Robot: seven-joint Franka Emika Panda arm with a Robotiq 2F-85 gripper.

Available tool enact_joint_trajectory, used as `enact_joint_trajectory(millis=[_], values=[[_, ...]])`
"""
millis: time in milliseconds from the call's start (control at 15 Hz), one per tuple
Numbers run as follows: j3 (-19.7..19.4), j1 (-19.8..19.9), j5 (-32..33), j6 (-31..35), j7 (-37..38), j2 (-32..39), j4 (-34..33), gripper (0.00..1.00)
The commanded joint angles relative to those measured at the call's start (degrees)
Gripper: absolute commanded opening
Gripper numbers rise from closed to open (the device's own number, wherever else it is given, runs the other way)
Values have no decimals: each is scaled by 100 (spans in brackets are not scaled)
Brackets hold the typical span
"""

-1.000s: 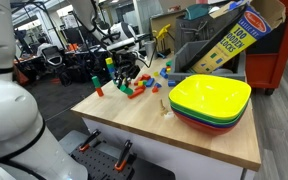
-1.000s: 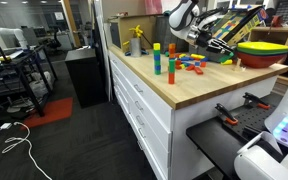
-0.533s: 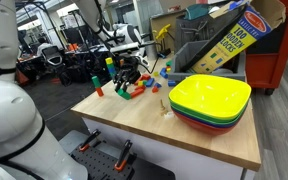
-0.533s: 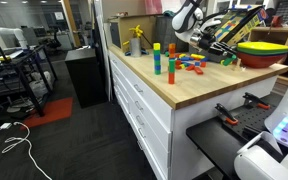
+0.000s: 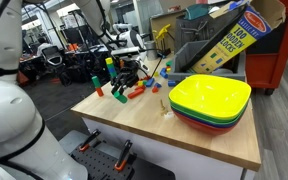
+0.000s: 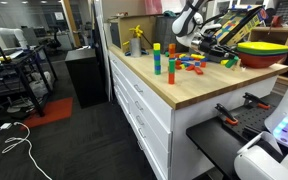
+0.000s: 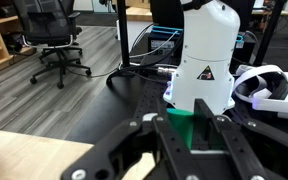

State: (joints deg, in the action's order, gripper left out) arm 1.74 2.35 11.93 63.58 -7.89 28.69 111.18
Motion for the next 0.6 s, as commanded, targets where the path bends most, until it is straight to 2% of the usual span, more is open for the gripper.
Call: enact_joint_trajectory(millis=[0, 533], values=[[-16, 79, -255, -318, -205, 195, -279, 8], [-35, 183, -721, -409, -284, 460, -412, 8]])
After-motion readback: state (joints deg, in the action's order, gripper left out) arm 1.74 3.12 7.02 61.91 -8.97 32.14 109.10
